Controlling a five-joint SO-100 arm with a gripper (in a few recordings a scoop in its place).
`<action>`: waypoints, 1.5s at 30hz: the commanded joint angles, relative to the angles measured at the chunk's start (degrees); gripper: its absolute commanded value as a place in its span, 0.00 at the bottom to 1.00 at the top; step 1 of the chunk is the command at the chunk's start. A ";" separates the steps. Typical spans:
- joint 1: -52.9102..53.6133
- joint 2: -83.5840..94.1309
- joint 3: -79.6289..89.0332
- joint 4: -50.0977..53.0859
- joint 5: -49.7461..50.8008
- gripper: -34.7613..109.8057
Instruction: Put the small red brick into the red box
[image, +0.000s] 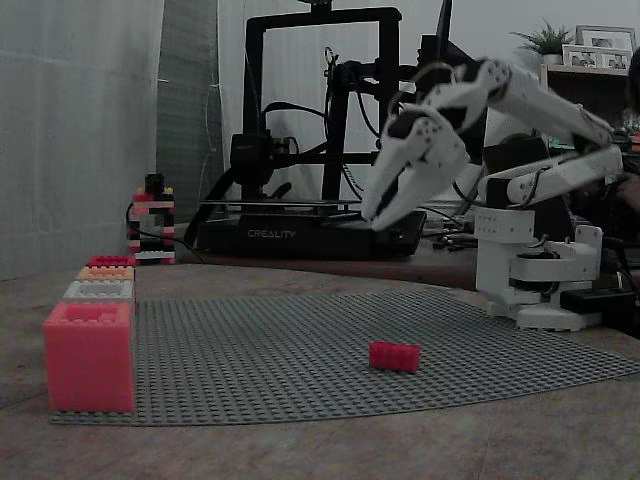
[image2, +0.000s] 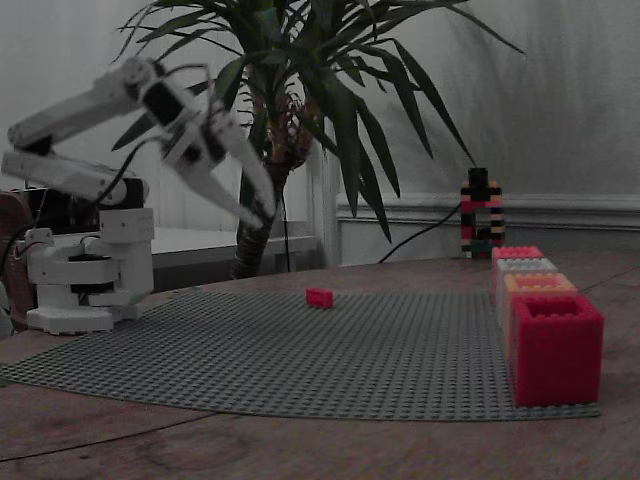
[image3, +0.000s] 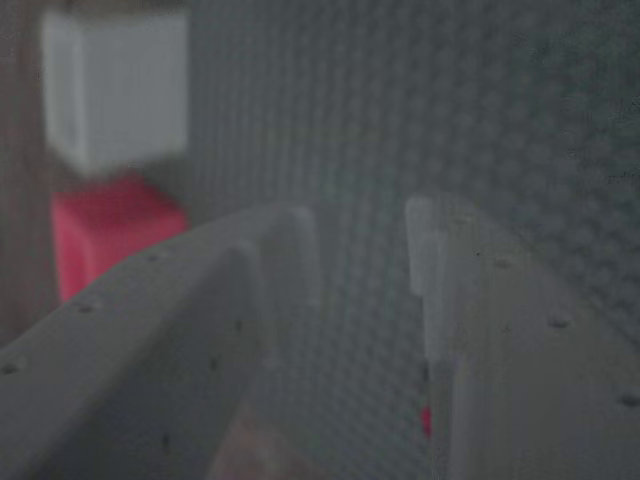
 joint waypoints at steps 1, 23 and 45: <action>-6.68 -11.78 -12.57 -0.09 -3.43 0.30; -22.32 -44.12 -30.32 0.35 -11.07 0.37; -25.66 -62.49 -39.38 12.92 -9.58 0.40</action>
